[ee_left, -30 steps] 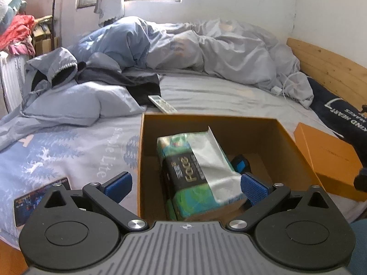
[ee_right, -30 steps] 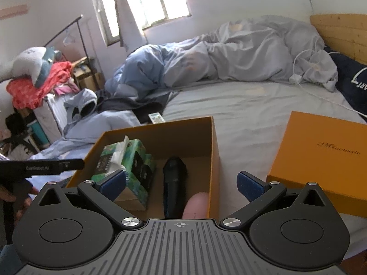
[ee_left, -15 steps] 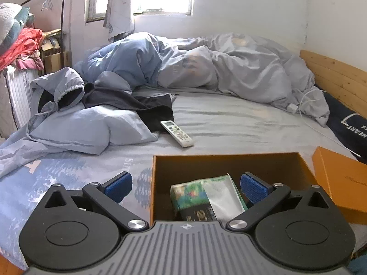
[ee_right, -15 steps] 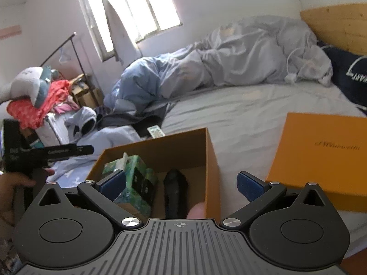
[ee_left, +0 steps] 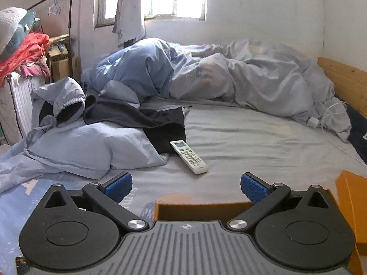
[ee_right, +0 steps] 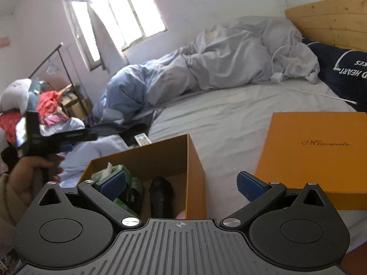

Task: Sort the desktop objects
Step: 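Lower the left tool over the white remote and close its fingers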

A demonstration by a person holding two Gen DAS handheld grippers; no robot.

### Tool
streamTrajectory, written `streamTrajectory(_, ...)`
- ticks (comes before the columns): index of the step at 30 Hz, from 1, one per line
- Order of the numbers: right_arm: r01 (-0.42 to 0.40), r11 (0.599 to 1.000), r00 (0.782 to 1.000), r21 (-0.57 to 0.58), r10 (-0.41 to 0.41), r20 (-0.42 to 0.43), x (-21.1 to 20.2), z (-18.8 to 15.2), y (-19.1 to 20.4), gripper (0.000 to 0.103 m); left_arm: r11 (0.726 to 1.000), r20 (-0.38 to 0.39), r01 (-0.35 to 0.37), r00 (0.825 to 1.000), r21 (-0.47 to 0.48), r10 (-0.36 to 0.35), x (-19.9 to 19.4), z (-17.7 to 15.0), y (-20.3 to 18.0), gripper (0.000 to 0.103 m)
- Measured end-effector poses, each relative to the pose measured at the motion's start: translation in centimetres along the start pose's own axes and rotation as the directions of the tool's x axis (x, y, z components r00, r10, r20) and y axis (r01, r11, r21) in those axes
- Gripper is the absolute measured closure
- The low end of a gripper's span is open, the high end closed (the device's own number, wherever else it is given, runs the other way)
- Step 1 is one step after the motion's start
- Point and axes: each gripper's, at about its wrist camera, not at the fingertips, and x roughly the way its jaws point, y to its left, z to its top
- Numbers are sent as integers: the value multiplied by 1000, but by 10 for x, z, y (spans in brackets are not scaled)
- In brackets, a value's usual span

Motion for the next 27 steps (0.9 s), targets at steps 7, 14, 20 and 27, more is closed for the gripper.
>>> streamTrajectory(7, -11, 999, 1000, 33, 12, -9, 7, -4, -3, 0, 995, -64, 54, 996, -87, -60, 44, 23, -6, 0)
streamTrajectory(14, -63, 997, 997, 34, 65, -47, 19, -7, 8, 0, 993, -127, 58, 989, -105, -71, 93, 52, -10, 0)
streamTrajectory(20, -64, 994, 995, 89, 70, -69, 29, -8, 2, 0, 989, -234, 12, 971, -145, -46, 146, 63, -10, 0)
streamTrajectory(27, -60, 989, 993, 136, 73, -93, 37, -10, -7, 0, 969, -388, -74, 921, -238, -24, 211, 64, -4, 0)
